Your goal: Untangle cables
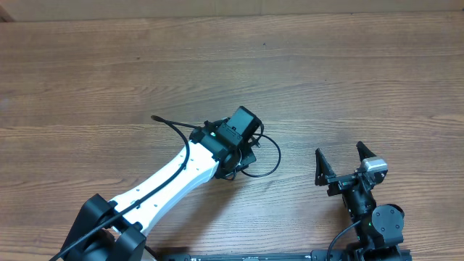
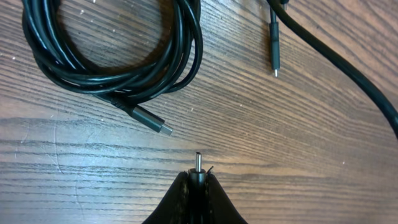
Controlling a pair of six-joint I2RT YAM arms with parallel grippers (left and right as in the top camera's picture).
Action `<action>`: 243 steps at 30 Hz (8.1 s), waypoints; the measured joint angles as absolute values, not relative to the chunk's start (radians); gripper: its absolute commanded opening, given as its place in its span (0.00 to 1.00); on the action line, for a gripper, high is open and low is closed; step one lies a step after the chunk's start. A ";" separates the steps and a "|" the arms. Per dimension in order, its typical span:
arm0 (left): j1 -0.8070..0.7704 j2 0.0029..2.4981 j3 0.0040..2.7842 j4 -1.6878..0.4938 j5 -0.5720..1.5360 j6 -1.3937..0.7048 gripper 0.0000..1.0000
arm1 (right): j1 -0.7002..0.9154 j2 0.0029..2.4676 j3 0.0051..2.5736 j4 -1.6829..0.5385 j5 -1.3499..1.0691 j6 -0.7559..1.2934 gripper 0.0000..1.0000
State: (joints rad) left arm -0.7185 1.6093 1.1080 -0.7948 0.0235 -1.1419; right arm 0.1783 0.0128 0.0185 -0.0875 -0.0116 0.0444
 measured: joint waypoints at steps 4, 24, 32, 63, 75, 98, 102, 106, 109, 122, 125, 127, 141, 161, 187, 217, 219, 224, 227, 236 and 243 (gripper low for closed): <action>-0.741 1.609 1.108 -0.774 -0.017 -1.172 0.10 | 0.178 0.013 0.019 -0.088 -0.012 0.044 1.00; -0.758 1.813 1.108 -0.728 -0.004 -1.194 0.44 | 0.178 0.013 0.019 -0.087 -0.012 0.044 1.00; -0.690 1.813 1.131 -0.711 0.038 -1.023 0.57 | 0.178 0.013 0.019 -0.088 -0.012 0.044 1.00; -0.475 1.713 1.107 -0.845 -0.145 -0.835 0.78 | 0.178 0.013 0.019 -0.087 -0.012 0.044 1.00; -0.471 1.713 1.005 -0.706 0.049 -1.305 0.90 | 0.178 0.013 0.019 -0.088 -0.012 0.044 1.00; -0.471 1.708 0.920 -0.598 0.041 -1.584 0.04 | 0.178 0.013 0.019 -0.088 -0.012 0.044 1.00; -0.468 1.708 0.921 -0.596 0.018 -1.427 0.04 | 0.178 0.013 0.019 -0.088 -0.012 0.044 1.00; -0.432 1.703 0.934 -0.641 -0.020 -1.211 0.04 | 0.178 0.013 0.019 -0.087 -0.012 0.044 1.00; -0.365 1.690 0.964 -0.712 -0.054 -1.024 0.04 | 0.178 0.013 0.019 -0.088 -0.011 0.044 1.00; -0.295 1.486 1.177 -0.877 -0.082 -0.485 0.04 | 0.178 0.013 0.019 -0.088 -0.012 0.044 1.00; -0.295 1.460 1.178 -0.896 -0.071 -0.432 0.04 | 0.178 0.013 0.019 -0.088 -0.012 0.044 1.00; -0.295 1.453 1.178 -0.907 -0.060 -0.410 0.04 | 0.178 0.013 0.019 -0.087 -0.012 0.043 1.00; -0.295 1.451 1.178 -0.956 0.134 -0.305 0.04 | 0.178 0.013 0.019 -0.087 -0.012 0.044 1.00; -0.295 1.451 1.178 -0.996 0.150 -0.280 0.04 | 0.178 0.013 0.019 -0.083 -0.067 0.170 1.00; -0.295 1.451 1.178 -0.972 0.150 -0.280 0.04 | 0.178 0.014 0.022 -0.141 -0.649 1.042 1.00; -0.295 1.451 1.178 -0.965 0.151 -0.277 0.04 | 0.233 0.730 0.722 -0.716 -0.596 0.972 1.00; -0.295 1.451 1.178 -0.964 0.151 -0.277 0.04 | 0.286 0.741 0.724 -0.717 -0.595 1.005 1.00; -0.295 1.451 1.178 -0.953 0.151 -0.277 0.04 | 0.433 0.777 0.724 -0.695 -0.539 1.157 1.00; -0.295 1.451 1.178 -0.953 0.151 -0.277 0.04 | 0.510 0.812 0.724 -0.642 -0.479 1.262 1.00; -0.295 1.451 1.178 -0.958 0.147 -0.277 0.04 | 0.617 1.036 0.726 -0.398 -0.361 1.432 1.00; -0.295 1.451 1.178 -0.981 0.115 -0.277 0.04 | 0.618 1.253 0.727 -0.238 -0.340 1.570 0.89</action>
State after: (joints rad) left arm -0.2947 1.4513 1.1782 -0.9813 0.1154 -0.2771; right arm 0.6178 1.2526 0.7273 -0.2379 -0.3397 1.5696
